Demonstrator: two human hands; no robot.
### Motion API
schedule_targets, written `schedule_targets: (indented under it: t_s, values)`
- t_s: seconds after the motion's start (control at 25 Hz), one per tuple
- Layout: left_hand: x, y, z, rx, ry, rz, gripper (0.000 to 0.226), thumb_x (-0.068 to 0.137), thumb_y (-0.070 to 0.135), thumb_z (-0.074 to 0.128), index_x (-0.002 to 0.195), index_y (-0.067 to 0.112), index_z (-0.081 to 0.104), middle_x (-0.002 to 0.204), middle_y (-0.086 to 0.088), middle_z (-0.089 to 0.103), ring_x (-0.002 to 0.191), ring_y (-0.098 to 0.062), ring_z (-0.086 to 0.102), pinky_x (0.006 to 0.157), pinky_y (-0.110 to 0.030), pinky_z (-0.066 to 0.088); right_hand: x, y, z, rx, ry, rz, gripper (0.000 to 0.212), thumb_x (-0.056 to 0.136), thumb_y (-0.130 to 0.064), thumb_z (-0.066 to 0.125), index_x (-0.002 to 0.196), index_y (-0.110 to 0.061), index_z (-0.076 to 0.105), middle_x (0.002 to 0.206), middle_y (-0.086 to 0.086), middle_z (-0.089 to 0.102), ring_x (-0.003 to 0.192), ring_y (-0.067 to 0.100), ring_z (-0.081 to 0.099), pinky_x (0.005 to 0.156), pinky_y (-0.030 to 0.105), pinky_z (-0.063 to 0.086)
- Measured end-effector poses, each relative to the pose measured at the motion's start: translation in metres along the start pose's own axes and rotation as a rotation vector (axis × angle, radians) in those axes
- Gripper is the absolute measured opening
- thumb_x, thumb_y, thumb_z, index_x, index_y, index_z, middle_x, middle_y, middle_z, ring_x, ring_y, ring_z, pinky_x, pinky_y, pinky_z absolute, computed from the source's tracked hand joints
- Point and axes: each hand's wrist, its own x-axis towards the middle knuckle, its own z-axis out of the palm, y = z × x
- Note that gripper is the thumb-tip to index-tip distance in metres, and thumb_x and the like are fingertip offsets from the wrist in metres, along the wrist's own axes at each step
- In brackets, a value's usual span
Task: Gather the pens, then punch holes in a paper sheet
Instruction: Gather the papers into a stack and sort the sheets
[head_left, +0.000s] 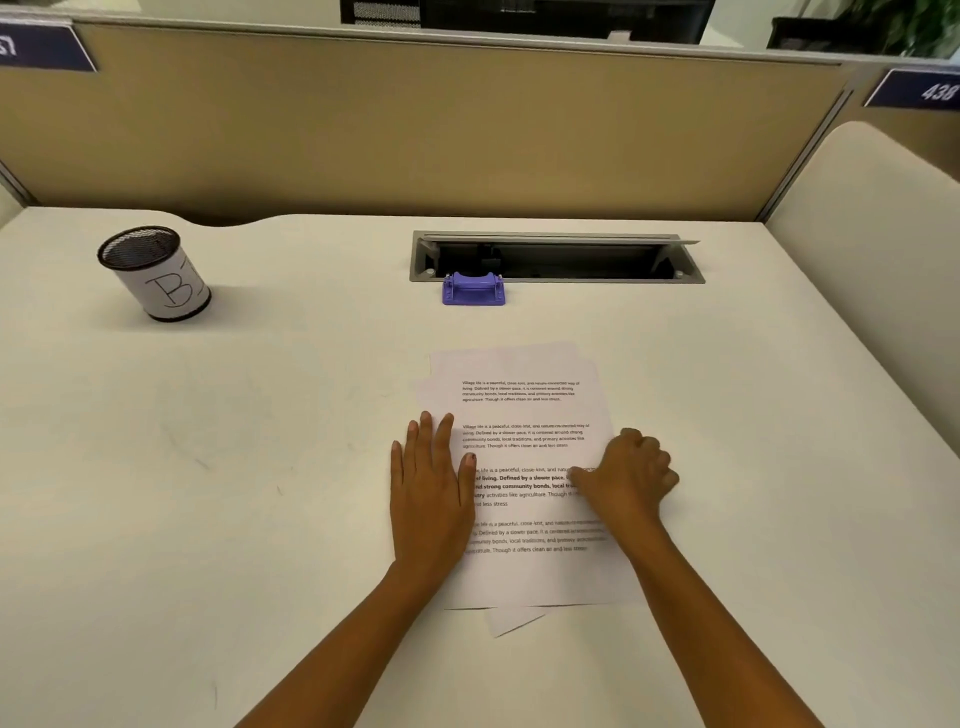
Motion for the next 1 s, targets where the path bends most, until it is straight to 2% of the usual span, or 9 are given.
schedule_targets:
  t_s: [0.12,0.2,0.32,0.48,0.64,0.76,0.88,0.96,1.0]
  values:
    - [0.0,0.001,0.001,-0.004,0.01,0.002,0.054,0.099,0.037,0.031,0.15,0.022,0.021,0.159,-0.002,0.017,0.148,-0.017,0.009,0.122,-0.035,0.001,0.004,-0.004,-0.005,0.022,-0.093,0.043,0.073,0.068,-0.034,0.08,0.119,0.001,0.042,0.125,0.019,0.048,0.121,0.035,0.039,0.096,0.04,0.036]
    - [0.0,0.001,0.001,0.004,0.017,0.006,0.053,0.099,0.037,0.031,0.15,0.021,0.022,0.159,-0.003,0.018,0.148,-0.017,0.01,0.122,-0.035,0.002,0.003,-0.008,-0.005,0.014,-0.135,0.044,0.068,0.069,-0.029,0.079,0.118,0.0,0.042,0.125,0.019,0.049,0.12,0.035,0.039,0.095,0.039,0.038]
    - [0.0,0.001,0.002,-0.007,0.026,0.003,0.053,0.099,0.036,0.032,0.149,0.021,0.023,0.159,-0.002,0.019,0.148,-0.017,0.011,0.122,-0.036,0.003,-0.002,-0.018,-0.006,0.007,-0.143,0.089,0.061,0.072,-0.019,0.075,0.118,-0.001,0.04,0.127,0.02,0.039,0.118,0.035,0.038,0.094,0.039,0.04]
    - [-0.001,0.0,0.003,-0.001,0.022,0.011,0.053,0.099,0.036,0.032,0.149,0.02,0.025,0.159,-0.002,0.018,0.148,-0.018,0.011,0.122,-0.037,0.003,-0.006,-0.025,-0.008,0.096,-0.161,0.136,0.068,0.073,-0.008,0.075,0.124,0.001,0.031,0.13,0.022,0.032,0.116,0.037,0.042,0.091,0.04,0.045]
    - [-0.001,-0.001,0.003,-0.003,0.03,0.026,0.052,0.099,0.035,0.034,0.148,0.018,0.028,0.158,-0.004,0.02,0.148,-0.019,0.012,0.122,-0.037,0.004,-0.008,-0.018,-0.004,0.183,-0.135,0.052,0.052,0.079,-0.005,0.066,0.12,0.004,0.034,0.123,0.022,0.048,0.107,0.039,0.055,0.082,0.038,0.048]
    - [-0.002,-0.001,0.001,-0.062,0.045,0.011,0.05,0.099,0.033,0.036,0.146,0.016,0.032,0.157,-0.003,0.025,0.147,-0.018,0.015,0.122,-0.036,0.006,-0.01,-0.006,-0.004,0.33,-0.094,-0.033,0.044,0.087,-0.002,0.054,0.126,0.0,0.035,0.121,0.02,0.054,0.107,0.037,0.056,0.086,0.039,0.046]
    - [-0.004,0.0,-0.002,-0.103,0.061,0.007,0.047,0.098,0.03,0.038,0.143,0.014,0.035,0.154,-0.003,0.032,0.145,-0.019,0.021,0.121,-0.034,0.008,-0.018,0.002,-0.008,0.467,-0.004,-0.15,0.041,0.089,0.002,0.053,0.126,-0.008,0.041,0.12,0.015,0.058,0.104,0.032,0.058,0.087,0.038,0.049]
    - [-0.004,0.0,-0.005,-0.185,0.069,-0.027,0.047,0.097,0.029,0.042,0.141,0.013,0.035,0.148,-0.002,0.039,0.14,-0.019,0.031,0.12,-0.032,0.016,-0.025,0.003,-0.012,0.535,0.077,-0.224,0.036,0.088,0.003,0.054,0.12,-0.011,0.047,0.118,0.011,0.061,0.1,0.027,0.06,0.085,0.036,0.052]
    - [-0.004,0.0,-0.009,-0.27,0.074,-0.062,0.047,0.096,0.03,0.044,0.139,0.014,0.035,0.143,0.0,0.044,0.134,-0.018,0.039,0.116,-0.032,0.025,-0.028,0.002,-0.016,0.564,0.107,-0.258,0.032,0.088,0.003,0.055,0.115,-0.013,0.05,0.115,0.009,0.063,0.095,0.023,0.061,0.081,0.031,0.053]
